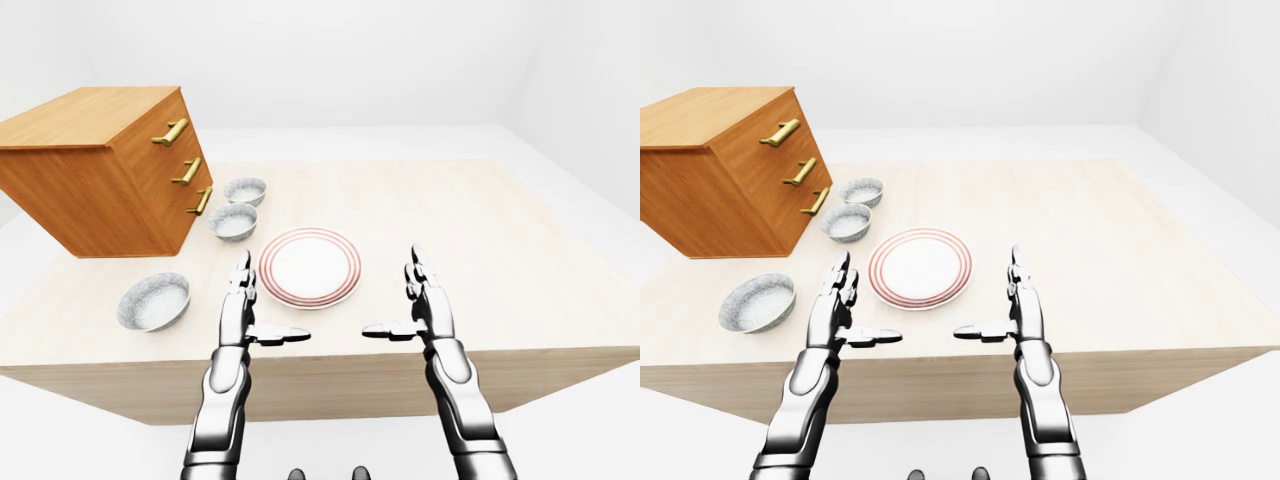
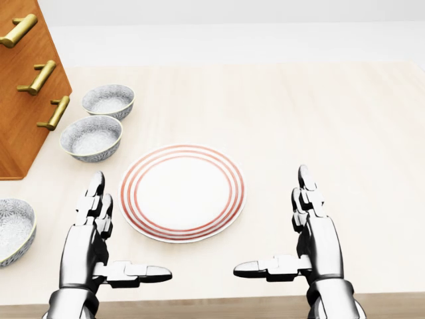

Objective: Put the bowl in the middle on the plate.

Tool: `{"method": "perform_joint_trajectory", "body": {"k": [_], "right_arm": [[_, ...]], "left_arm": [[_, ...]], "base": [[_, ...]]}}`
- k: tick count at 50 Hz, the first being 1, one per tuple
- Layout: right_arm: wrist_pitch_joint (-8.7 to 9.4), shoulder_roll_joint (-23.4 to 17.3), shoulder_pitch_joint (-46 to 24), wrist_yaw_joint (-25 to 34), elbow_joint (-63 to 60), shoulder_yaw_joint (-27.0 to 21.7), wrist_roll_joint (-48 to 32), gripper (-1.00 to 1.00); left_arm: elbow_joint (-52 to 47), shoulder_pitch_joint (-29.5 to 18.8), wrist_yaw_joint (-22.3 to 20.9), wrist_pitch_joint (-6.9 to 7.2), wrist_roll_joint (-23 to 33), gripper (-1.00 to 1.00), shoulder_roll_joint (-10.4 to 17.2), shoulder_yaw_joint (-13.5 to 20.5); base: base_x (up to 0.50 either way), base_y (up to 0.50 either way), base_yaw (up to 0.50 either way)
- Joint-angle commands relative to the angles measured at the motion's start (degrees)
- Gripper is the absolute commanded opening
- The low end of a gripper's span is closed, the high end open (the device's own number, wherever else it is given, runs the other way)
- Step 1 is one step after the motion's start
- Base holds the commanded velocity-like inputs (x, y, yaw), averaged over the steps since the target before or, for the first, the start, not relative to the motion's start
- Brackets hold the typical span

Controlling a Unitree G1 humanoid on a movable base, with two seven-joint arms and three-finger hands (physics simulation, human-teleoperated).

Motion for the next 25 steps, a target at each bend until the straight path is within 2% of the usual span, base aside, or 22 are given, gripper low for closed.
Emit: {"method": "perform_joint_trajectory", "body": {"k": [1,2,5,13,21,25], "right_arm": [[-0.54,-0.72,-1.15,1.18,2.09,-1.01,-0.12,1.00],[-0.97,-0.74,-1.30,1.17,2.69,-1.10,-0.12,1.00],[-0.63,-1.14,-2.53,1.11,4.67,-2.15,0.66,1.00],[-0.50,-1.22,-2.78,0.36,5.88,-1.81,-0.34,1.00],[0.05,-1.10,-2.72,0.38,5.54,-1.51,-0.79,1.00],[0.21,-1.06,-2.63,0.43,5.40,-1.31,-1.01,1.00]], "left_arm": [[2.56,-0.55,-0.69,-1.58,1.03,1.00,0.60,0.91],[2.37,-0.50,-0.68,-1.54,1.20,1.00,0.63,0.84],[1.51,-0.23,-0.61,-0.77,1.42,1.00,0.52,0.61],[1.40,-0.10,-0.49,-0.46,1.68,1.00,0.42,0.48],[4.15,-0.84,-0.48,-2.01,1.76,1.00,0.60,0.71],[3.98,-0.77,-0.48,-1.84,1.69,1.00,0.58,0.72]], "base": [[0.00,0.00,0.00],[0.00,0.00,0.00],[0.00,0.00,0.00],[0.00,0.00,0.00],[0.00,0.00,0.00],[0.00,0.00,0.00]]}}
